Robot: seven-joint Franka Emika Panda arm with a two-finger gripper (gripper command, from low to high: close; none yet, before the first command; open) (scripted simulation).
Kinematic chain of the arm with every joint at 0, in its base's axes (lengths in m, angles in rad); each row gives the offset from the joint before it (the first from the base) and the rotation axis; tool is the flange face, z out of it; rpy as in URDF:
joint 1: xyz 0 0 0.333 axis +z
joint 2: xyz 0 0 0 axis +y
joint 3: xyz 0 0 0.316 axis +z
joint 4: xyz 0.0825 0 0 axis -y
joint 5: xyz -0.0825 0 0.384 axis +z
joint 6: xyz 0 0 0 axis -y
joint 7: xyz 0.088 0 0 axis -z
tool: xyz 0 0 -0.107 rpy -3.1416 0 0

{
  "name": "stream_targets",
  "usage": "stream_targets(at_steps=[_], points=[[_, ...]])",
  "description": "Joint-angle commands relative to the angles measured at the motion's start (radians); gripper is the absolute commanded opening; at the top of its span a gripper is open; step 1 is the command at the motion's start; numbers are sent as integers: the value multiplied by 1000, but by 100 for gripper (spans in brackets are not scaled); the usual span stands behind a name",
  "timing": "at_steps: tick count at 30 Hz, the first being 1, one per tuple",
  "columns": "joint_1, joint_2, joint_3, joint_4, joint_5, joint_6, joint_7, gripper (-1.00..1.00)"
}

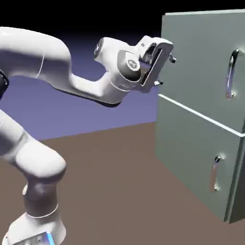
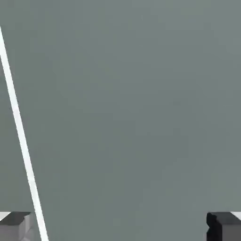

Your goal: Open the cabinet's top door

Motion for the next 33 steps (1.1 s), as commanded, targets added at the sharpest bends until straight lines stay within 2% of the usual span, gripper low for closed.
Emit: stream_targets(at_steps=[1, 33], points=[[17, -3, -18, 13, -44, 1, -13, 0], [551, -87, -590, 432, -1435, 29, -437, 0]])
